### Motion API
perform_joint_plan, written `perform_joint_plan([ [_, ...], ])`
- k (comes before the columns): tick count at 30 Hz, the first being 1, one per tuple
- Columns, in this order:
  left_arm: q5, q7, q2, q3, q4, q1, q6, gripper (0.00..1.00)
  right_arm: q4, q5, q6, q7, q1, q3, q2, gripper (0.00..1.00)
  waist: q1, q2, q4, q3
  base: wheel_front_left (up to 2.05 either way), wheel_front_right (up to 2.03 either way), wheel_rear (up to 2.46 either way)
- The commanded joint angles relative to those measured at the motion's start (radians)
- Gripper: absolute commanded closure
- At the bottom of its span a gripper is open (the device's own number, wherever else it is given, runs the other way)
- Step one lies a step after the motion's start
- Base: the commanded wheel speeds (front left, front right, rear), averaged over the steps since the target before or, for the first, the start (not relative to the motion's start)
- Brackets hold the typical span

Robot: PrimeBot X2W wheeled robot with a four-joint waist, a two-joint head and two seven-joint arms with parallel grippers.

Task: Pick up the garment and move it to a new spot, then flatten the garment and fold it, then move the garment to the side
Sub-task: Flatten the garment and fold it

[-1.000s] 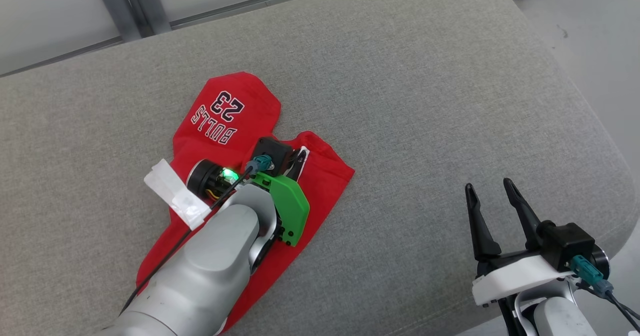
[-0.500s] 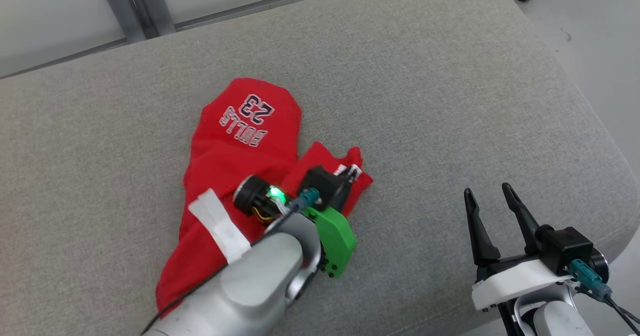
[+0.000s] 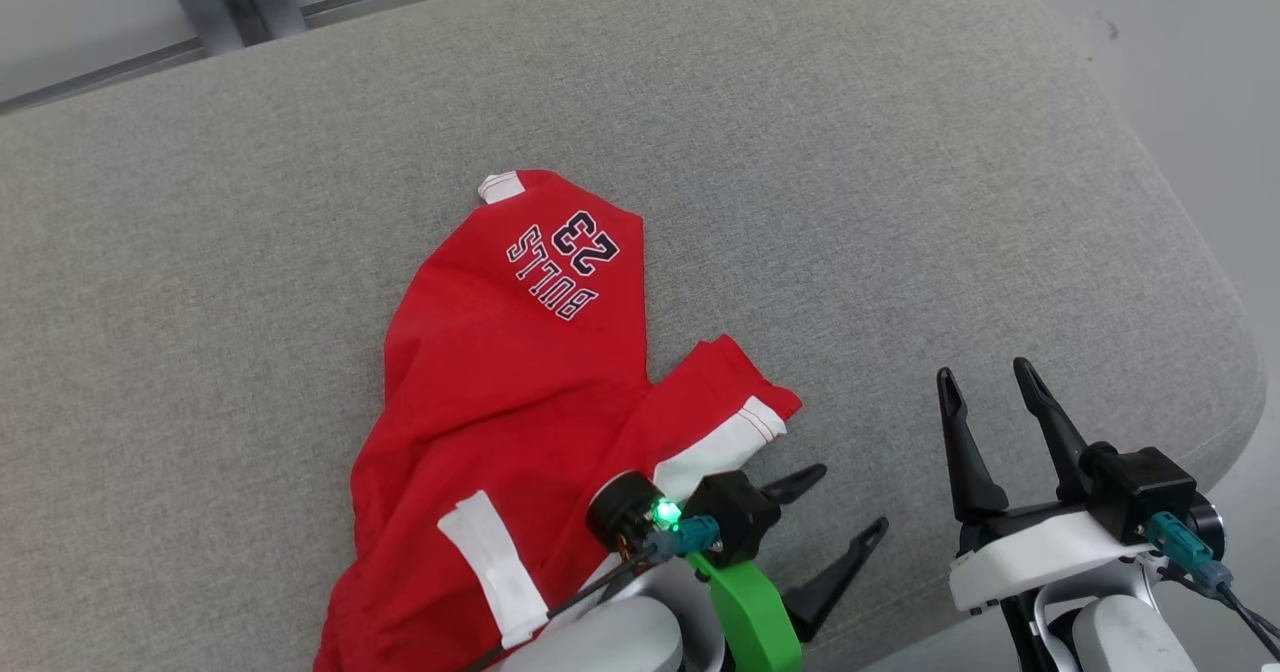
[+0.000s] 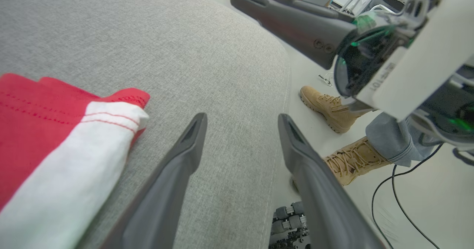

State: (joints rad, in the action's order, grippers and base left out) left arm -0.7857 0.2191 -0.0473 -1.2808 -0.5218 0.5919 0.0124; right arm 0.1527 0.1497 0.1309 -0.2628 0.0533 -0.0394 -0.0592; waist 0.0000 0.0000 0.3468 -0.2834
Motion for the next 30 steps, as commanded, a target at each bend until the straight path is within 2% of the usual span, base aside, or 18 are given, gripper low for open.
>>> perform_joint_plan([
  [1,-0.009,0.017,-0.007,0.012,0.01,0.014,-0.009,0.0,0.001,0.004,0.0,-0.003,0.004,0.004,0.001,0.0,0.0,0.0,-0.001,0.006,0.0,0.0,0.0],
  [4,-0.018,0.038,-0.006,0.064,0.021,0.051,-0.064,0.0,0.002,0.003,0.0,-0.003,-0.005,0.012,0.003,0.0,0.0,0.0,-0.008,0.024,0.0,0.0,0.0],
  [7,0.009,0.041,-0.011,0.097,-0.026,0.073,-0.127,0.0,0.003,-0.001,0.0,-0.003,-0.016,0.015,0.004,0.0,0.0,0.0,-0.018,0.046,0.0,0.0,0.0],
  [11,-0.003,0.006,-0.016,0.09,-0.073,0.072,-0.121,0.0,0.003,-0.005,0.0,-0.003,-0.025,0.014,0.004,0.0,0.0,0.0,-0.029,0.062,0.0,0.0,0.0],
  [18,-0.042,-0.019,-0.018,0.123,-0.143,0.09,-0.142,0.0,-0.002,-0.003,0.0,-0.003,-0.012,0.009,0.005,0.0,0.0,0.0,-0.032,0.064,0.0,0.0,0.0],
  [25,-0.093,-0.093,-0.015,0.136,-0.212,0.126,-0.08,0.0,-0.002,-0.003,0.0,-0.003,-0.019,0.003,0.001,0.0,0.0,0.0,-0.027,0.052,0.0,0.0,0.0],
  [30,-0.108,-0.113,-0.01,0.126,-0.242,0.138,-0.06,0.0,0.0,0.002,0.0,-0.003,-0.017,-0.001,0.003,0.0,0.0,0.0,-0.016,0.047,0.0,0.0,0.0],
])
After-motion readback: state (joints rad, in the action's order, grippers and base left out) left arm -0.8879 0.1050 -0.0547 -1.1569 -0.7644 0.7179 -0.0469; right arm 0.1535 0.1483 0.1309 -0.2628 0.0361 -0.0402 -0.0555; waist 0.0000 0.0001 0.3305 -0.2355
